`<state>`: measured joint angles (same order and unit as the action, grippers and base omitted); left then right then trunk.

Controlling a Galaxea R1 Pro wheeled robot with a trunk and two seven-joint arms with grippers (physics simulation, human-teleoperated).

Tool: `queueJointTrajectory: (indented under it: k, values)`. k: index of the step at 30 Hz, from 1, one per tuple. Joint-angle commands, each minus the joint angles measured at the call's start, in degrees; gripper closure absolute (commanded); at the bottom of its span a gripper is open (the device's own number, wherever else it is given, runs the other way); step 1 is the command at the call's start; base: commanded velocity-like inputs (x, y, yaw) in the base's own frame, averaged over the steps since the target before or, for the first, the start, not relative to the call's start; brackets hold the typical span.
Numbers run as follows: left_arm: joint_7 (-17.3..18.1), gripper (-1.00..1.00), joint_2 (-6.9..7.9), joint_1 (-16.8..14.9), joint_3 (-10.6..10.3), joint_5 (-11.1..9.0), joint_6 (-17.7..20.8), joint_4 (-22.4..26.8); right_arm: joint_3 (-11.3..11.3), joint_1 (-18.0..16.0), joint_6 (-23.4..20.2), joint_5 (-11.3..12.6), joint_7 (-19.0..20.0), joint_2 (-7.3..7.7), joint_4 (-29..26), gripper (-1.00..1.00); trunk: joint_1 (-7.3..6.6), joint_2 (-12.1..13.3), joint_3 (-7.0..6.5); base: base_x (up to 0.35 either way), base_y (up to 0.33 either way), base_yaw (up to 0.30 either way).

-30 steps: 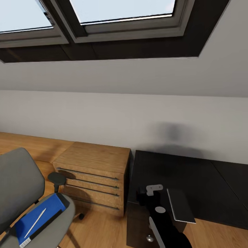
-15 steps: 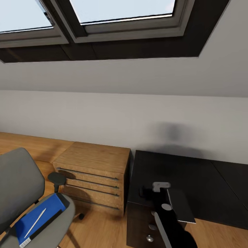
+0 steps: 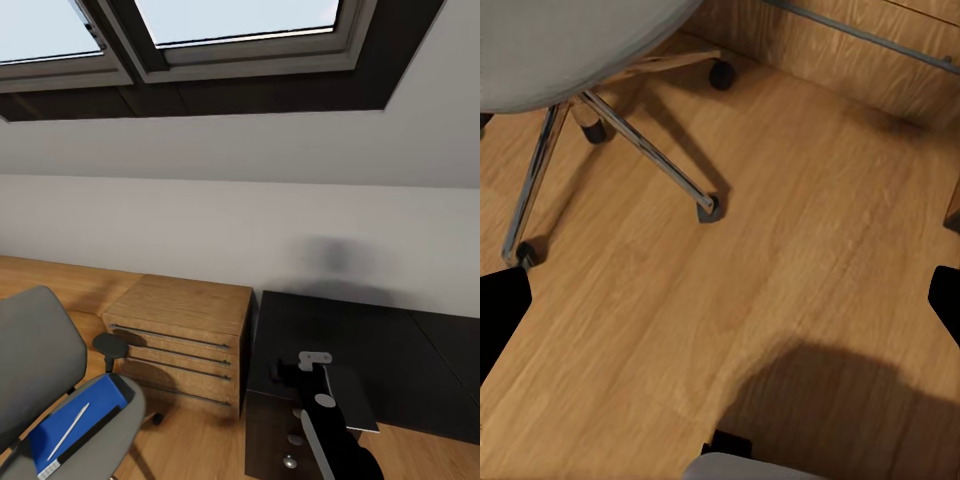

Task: In the bedroom, organize the workspace by keeping the computer under the desk, ensuring the monitor is on the desk, placing the keyboard on the desk next to the monitor, placing the mouse on the desk next to the keyboard, moving the folder from the swivel chair onto the desk next to the mouse, stacking the notebook on top of the folder with the pen on top of the notebook, and positioning the swivel chair next to the desk.

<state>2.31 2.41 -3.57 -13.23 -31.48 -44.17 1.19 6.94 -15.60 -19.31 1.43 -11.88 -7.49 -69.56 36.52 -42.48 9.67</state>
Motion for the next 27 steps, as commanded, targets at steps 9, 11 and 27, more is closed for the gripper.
queueJointTrajectory:
  k: [9, 11, 27]
  values:
    - [0.24, -1.00, -0.03, -0.04, -0.39, -0.58, 0.11, -0.04, 0.17, -0.04, -0.31, 0.15, -0.42, 0.01, -0.06, -1.00, 0.01, -0.07, 0.32, 0.000, 0.000, 0.149]
    - [0.24, -1.00, -0.04, -0.04, -0.40, -0.59, 0.12, -0.03, 0.15, -0.04, -0.30, 0.14, -0.39, 0.01, -0.05, -1.00, 0.01, -0.07, 0.40, 0.000, 0.000, 0.223]
    - [0.24, -1.00, -0.09, -0.04, -0.44, -0.55, 0.15, -0.05, -0.10, -0.04, -0.29, 0.09, -0.41, 0.10, -0.21, -1.00, 0.01, -0.07, 0.91, 0.000, -0.054, 0.143]
